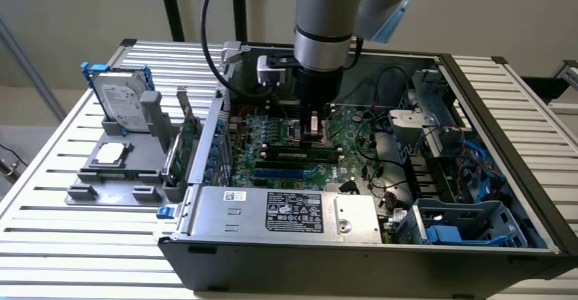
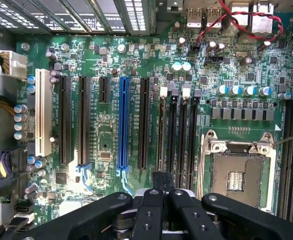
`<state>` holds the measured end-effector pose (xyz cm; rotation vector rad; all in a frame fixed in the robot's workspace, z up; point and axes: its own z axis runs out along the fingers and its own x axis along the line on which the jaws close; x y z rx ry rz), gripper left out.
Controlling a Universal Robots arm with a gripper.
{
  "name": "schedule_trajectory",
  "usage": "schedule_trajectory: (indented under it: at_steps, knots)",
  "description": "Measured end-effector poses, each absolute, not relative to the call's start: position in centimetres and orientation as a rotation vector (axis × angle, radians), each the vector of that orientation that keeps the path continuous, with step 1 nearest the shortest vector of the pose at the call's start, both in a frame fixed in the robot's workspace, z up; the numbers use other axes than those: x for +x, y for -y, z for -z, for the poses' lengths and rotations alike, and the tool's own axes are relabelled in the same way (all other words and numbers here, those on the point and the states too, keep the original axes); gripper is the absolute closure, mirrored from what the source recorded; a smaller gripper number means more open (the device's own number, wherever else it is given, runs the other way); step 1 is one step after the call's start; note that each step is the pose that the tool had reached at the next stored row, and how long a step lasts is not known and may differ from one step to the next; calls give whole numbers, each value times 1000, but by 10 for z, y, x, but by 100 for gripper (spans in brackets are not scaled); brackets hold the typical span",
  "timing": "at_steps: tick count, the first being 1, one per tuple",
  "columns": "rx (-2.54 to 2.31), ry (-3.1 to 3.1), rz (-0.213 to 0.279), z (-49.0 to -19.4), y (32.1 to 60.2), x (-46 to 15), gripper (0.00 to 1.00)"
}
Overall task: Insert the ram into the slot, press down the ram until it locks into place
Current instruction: 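Press down the ram until it locks into place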
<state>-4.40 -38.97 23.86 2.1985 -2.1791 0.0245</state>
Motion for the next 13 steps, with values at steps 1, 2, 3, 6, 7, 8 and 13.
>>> schedule_trajectory:
  at_steps: [1,2,3,6,7,8,13]
  knots:
    - [2198,2179,-21,-238,390,-44,89]
    - [2198,2179,-18,-238,390,-43,89]
    - [2199,2179,-13,-238,390,-43,89]
    - [2203,2183,4,-238,390,-42,89]
    - [2203,2183,7,-238,390,-42,89]
    - [2203,2183,8,-238,391,-42,89]
    - [2202,2183,9,-237,392,-41,89]
